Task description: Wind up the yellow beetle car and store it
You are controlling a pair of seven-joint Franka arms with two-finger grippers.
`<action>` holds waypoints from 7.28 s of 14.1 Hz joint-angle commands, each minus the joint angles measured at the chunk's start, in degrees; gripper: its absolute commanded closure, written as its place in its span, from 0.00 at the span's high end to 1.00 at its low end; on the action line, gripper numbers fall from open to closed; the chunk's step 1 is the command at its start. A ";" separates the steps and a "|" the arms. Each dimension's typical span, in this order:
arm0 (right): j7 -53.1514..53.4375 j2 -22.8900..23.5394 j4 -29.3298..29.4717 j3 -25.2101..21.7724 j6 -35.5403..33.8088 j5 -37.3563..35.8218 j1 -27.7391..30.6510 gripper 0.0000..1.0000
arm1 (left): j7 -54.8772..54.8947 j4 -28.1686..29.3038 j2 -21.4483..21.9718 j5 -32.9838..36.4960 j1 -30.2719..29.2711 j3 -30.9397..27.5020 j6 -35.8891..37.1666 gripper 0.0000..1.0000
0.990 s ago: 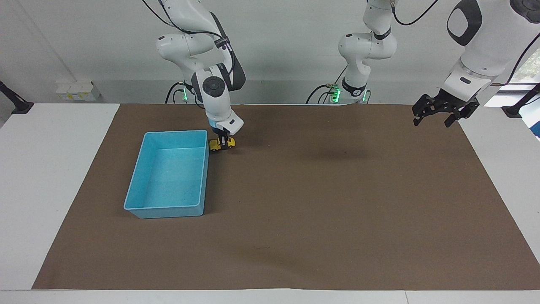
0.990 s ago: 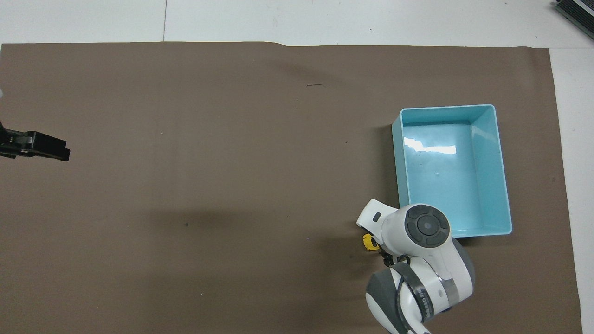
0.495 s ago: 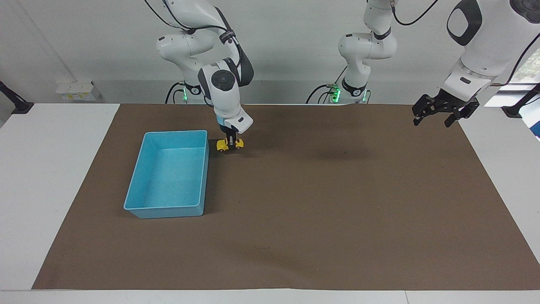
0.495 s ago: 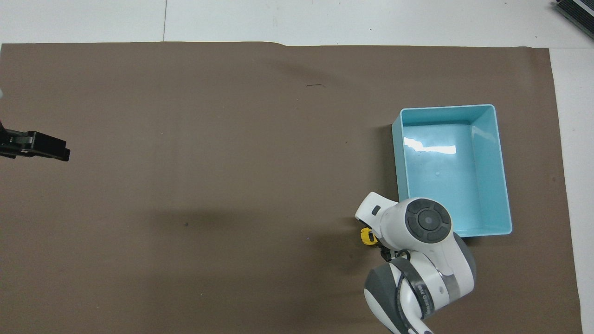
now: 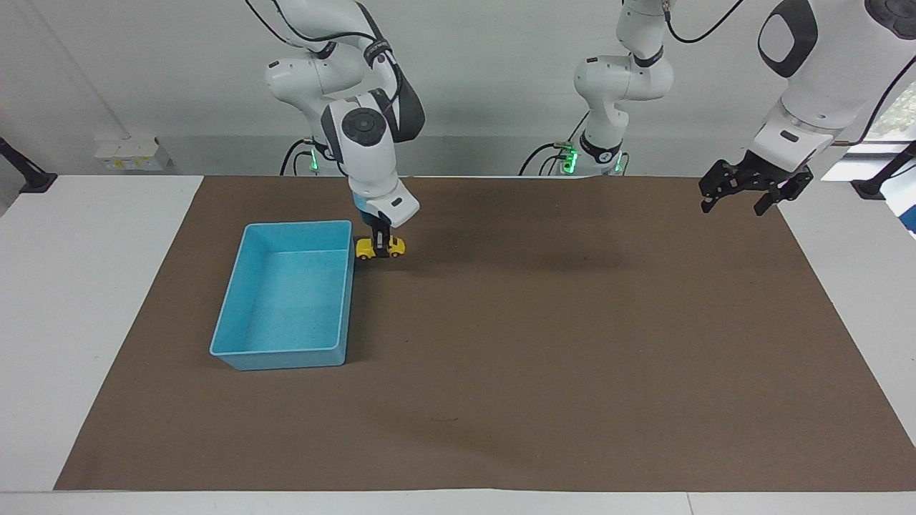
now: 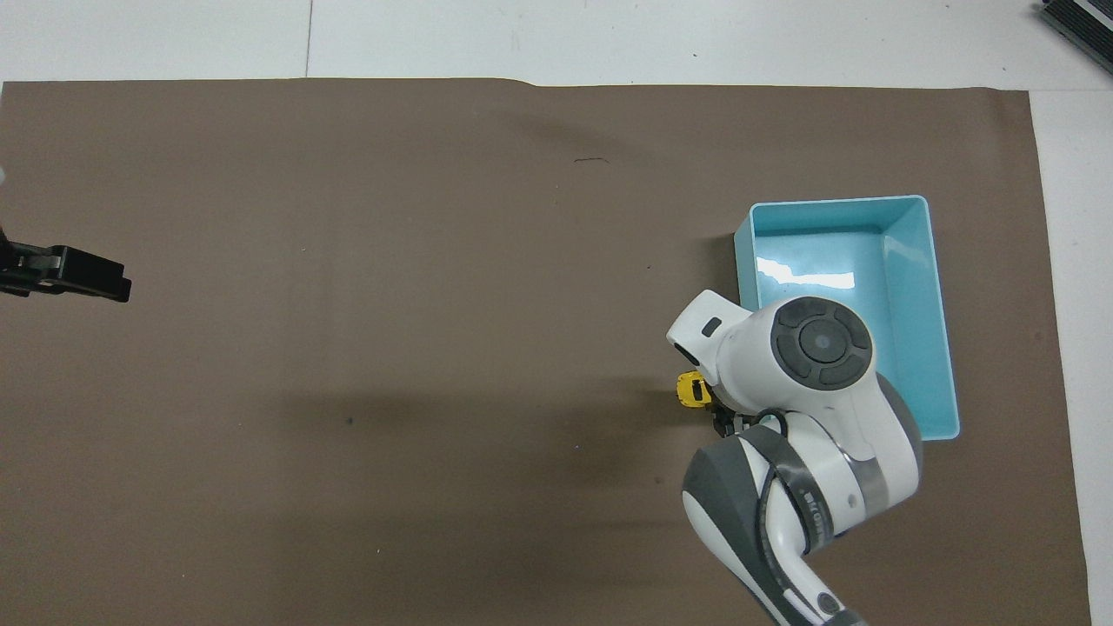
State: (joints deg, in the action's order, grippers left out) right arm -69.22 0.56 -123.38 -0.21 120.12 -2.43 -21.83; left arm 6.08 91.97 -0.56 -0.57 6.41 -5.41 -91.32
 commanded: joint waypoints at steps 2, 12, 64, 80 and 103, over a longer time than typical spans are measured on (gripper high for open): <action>-4.07 0.50 4.10 0.30 -2.69 -3.10 4.68 0.06 | -0.63 -0.65 0.12 1.19 -0.87 0.75 1.15 1.00; -11.80 1.55 4.12 0.12 3.53 -4.07 16.38 0.07 | -0.63 -0.65 0.12 1.19 -0.87 0.75 1.15 1.00; -12.00 11.22 15.08 0.47 10.24 -2.93 18.31 1.00 | -0.63 -0.65 0.12 1.19 -0.87 0.75 1.15 1.00; 20.76 0.60 25.38 0.65 -17.53 2.34 17.79 1.00 | -0.63 -0.65 0.21 1.19 -0.87 0.75 1.15 1.00; 86.53 1.55 32.15 -0.05 -27.83 5.07 18.58 1.00 | -0.63 -0.65 0.21 1.19 -0.87 0.75 1.15 1.00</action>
State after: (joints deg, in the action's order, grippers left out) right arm 16.27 1.37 -92.81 -0.63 93.16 2.43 -3.87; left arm 6.07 91.97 -0.56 -0.57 6.41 -5.41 -91.32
